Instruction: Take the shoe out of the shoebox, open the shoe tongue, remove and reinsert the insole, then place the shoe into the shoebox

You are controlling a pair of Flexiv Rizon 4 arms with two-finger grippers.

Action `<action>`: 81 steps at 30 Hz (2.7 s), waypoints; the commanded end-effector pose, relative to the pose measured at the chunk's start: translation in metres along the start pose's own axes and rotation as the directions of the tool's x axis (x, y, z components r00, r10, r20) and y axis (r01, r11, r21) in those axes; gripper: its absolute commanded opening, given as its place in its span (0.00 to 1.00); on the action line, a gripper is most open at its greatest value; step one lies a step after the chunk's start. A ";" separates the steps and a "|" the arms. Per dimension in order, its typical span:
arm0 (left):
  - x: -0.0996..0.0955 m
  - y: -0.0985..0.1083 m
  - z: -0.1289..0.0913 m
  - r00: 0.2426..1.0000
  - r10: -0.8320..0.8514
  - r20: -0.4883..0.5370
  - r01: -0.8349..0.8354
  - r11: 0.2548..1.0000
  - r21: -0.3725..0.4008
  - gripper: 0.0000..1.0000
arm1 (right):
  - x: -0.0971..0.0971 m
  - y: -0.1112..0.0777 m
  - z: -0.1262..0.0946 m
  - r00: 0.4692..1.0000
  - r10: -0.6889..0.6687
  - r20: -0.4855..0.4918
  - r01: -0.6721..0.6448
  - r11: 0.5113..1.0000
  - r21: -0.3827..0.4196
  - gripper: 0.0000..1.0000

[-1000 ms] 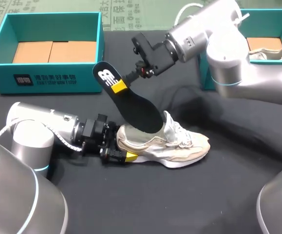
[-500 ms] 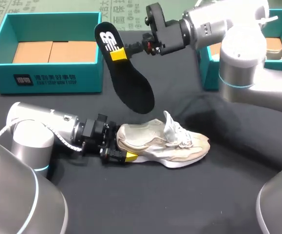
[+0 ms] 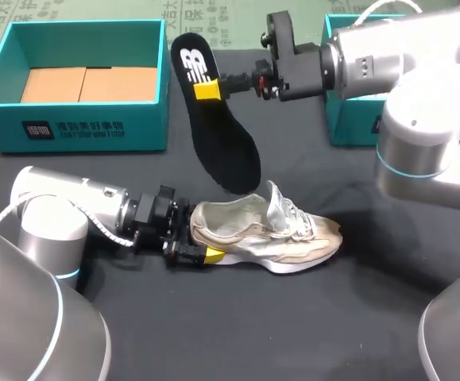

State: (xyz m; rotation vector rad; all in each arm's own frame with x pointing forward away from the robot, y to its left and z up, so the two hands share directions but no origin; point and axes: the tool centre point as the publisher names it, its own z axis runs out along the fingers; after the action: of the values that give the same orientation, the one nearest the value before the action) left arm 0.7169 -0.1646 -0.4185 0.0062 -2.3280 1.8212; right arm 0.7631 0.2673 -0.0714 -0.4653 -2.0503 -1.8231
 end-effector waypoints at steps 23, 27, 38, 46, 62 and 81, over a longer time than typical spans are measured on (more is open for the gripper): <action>-0.002 0.004 0.000 1.000 -0.001 0.000 0.001 1.000 -0.001 0.00 | 0.080 0.001 -0.070 0.982 0.069 0.173 -0.064 0.997 -0.031 0.00; -0.002 0.004 0.000 1.000 -0.001 0.000 0.001 1.000 -0.001 0.00 | 0.094 -0.007 -0.083 0.980 0.118 0.162 -0.109 0.992 -0.064 0.00; -0.002 0.004 0.000 1.000 -0.001 0.000 0.001 1.000 -0.001 0.00 | 0.127 -0.017 -0.099 0.971 0.141 0.191 -0.127 0.988 -0.082 0.00; -0.002 0.004 0.000 1.000 -0.001 0.000 0.001 1.000 -0.001 0.00 | 0.130 -0.023 -0.098 0.972 0.149 0.183 -0.138 0.988 -0.075 0.00; -0.002 0.004 0.000 1.000 -0.001 0.000 0.001 1.000 -0.001 0.00 | 0.146 -0.024 -0.104 0.976 0.167 0.136 -0.160 0.985 -0.065 0.00; -0.002 0.004 -0.001 1.000 -0.001 -0.001 0.001 1.000 -0.002 0.00 | 0.152 -0.028 -0.111 0.981 0.165 0.103 -0.159 0.985 -0.062 0.00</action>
State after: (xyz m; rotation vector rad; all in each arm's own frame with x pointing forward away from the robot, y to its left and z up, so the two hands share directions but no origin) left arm 0.7171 -0.1645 -0.4187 0.0063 -2.3283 1.8210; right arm 0.6221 0.1542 -0.0108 -0.7349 -1.9731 -1.7903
